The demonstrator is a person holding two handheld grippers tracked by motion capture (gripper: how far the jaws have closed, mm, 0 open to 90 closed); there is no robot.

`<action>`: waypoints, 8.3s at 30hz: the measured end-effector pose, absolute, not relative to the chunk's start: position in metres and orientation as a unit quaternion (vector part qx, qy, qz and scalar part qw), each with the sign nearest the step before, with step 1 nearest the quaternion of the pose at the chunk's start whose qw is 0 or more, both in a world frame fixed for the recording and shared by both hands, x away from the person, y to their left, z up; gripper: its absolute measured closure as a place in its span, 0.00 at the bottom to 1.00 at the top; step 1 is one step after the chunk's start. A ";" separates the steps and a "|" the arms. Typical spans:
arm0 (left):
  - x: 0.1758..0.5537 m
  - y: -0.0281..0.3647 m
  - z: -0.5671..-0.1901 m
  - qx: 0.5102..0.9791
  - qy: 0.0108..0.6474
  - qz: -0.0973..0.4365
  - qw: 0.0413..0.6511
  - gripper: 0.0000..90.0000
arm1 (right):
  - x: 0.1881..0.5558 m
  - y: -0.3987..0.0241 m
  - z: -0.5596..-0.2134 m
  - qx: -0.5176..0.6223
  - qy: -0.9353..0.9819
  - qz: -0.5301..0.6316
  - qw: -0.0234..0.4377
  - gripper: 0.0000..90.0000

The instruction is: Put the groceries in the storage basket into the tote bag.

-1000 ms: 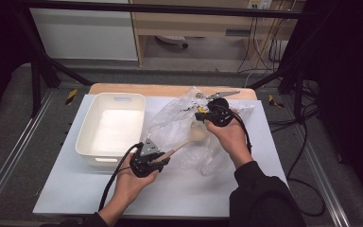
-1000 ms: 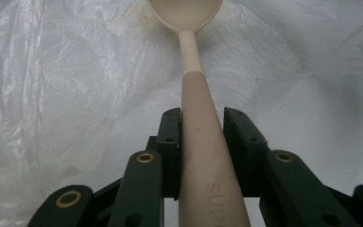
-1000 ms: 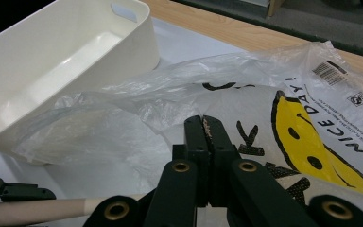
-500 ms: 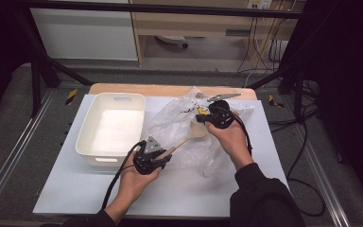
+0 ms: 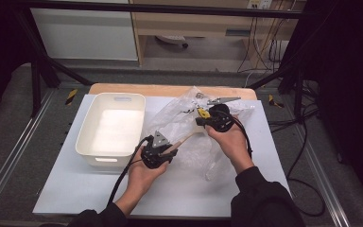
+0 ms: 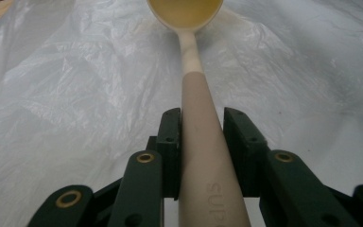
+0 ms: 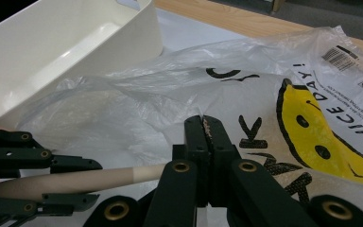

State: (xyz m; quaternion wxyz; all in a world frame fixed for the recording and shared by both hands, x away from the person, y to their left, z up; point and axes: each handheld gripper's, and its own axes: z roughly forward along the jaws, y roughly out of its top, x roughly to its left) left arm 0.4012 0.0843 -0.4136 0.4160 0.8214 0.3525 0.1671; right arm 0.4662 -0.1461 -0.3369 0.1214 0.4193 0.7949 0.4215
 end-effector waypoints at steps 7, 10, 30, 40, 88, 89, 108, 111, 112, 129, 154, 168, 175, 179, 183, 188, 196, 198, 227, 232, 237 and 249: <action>0.408 0.074 -0.416 0.818 0.354 0.171 0.419 0.76 | 0.463 -0.152 -0.343 0.420 0.796 0.420 0.118 1.00; 0.411 0.070 -0.415 0.819 0.354 0.172 0.417 0.76 | 0.462 -0.154 -0.347 0.419 0.795 0.423 0.115 1.00; 0.433 0.047 -0.419 0.810 0.370 0.178 0.419 0.76 | 0.457 -0.152 -0.351 0.413 0.799 0.424 0.106 1.00; 0.438 0.041 -0.424 0.804 0.375 0.173 0.428 0.76 | 0.453 -0.146 -0.356 0.411 0.803 0.419 0.101 1.00; 0.430 0.020 -0.458 0.807 0.381 0.133 0.431 0.76 | 0.452 -0.150 -0.370 0.419 0.805 0.409 0.093 1.00; 0.430 0.019 -0.458 0.807 0.381 0.133 0.431 0.76 | 0.452 -0.150 -0.370 0.418 0.805 0.411 0.093 1.00; 0.414 0.043 -0.433 0.800 0.359 0.144 0.458 0.54 | 0.449 -0.156 -0.373 0.423 0.802 0.410 0.094 1.00; 0.408 0.054 -0.425 0.800 0.357 0.148 0.459 0.52 | 0.448 -0.158 -0.375 0.425 0.801 0.411 0.095 1.00; 0.406 0.058 -0.422 0.800 0.356 0.146 0.460 0.51 | 0.448 -0.159 -0.375 0.424 0.801 0.412 0.096 1.00; 0.367 0.114 -0.372 0.787 0.346 0.166 0.483 0.47 | 0.432 -0.156 -0.390 0.426 0.804 0.405 0.094 1.00; 0.405 0.172 -0.348 0.764 0.378 0.212 0.478 0.35 | 0.422 -0.151 -0.412 0.424 0.811 0.390 0.102 0.84; 0.392 0.170 -0.343 0.749 0.375 0.215 0.502 0.35 | 0.398 -0.149 -0.421 0.413 0.813 0.386 0.140 0.29; 0.396 0.166 -0.344 0.754 0.374 0.216 0.496 0.34 | 0.385 -0.139 -0.433 0.398 0.828 0.369 0.140 0.19; 0.397 0.165 -0.344 0.754 0.375 0.213 0.495 0.34 | 0.384 -0.135 -0.440 0.392 0.836 0.358 0.139 0.18; 0.398 0.165 -0.345 0.755 0.375 0.212 0.494 0.34 | 0.384 -0.132 -0.448 0.388 0.844 0.345 0.136 0.17; 0.398 0.163 -0.345 0.757 0.373 0.213 0.492 0.34 | 0.384 -0.128 -0.454 0.381 0.852 0.330 0.140 0.17; 0.397 0.159 -0.345 0.760 0.369 0.213 0.491 0.35 | 0.388 -0.134 -0.453 0.385 0.844 0.339 0.155 0.43; 0.398 0.158 -0.345 0.762 0.368 0.212 0.488 0.35 | 0.388 -0.138 -0.453 0.387 0.841 0.342 0.160 0.52; 0.399 0.150 -0.351 0.766 0.372 0.218 0.477 0.36 | 0.387 -0.166 -0.445 0.387 0.852 0.321 0.144 1.00; 0.401 0.141 -0.360 0.777 0.376 0.220 0.455 0.36 | 0.383 -0.173 -0.445 0.385 0.855 0.316 0.146 1.00; 0.400 0.121 -0.380 0.788 0.376 0.218 0.436 0.38 | 0.383 -0.182 -0.445 0.389 0.852 0.319 0.143 1.00; 0.415 0.099 -0.426 0.816 0.390 0.209 0.372 0.26 | 0.383 -0.188 -0.447 0.397 0.847 0.330 0.128 1.00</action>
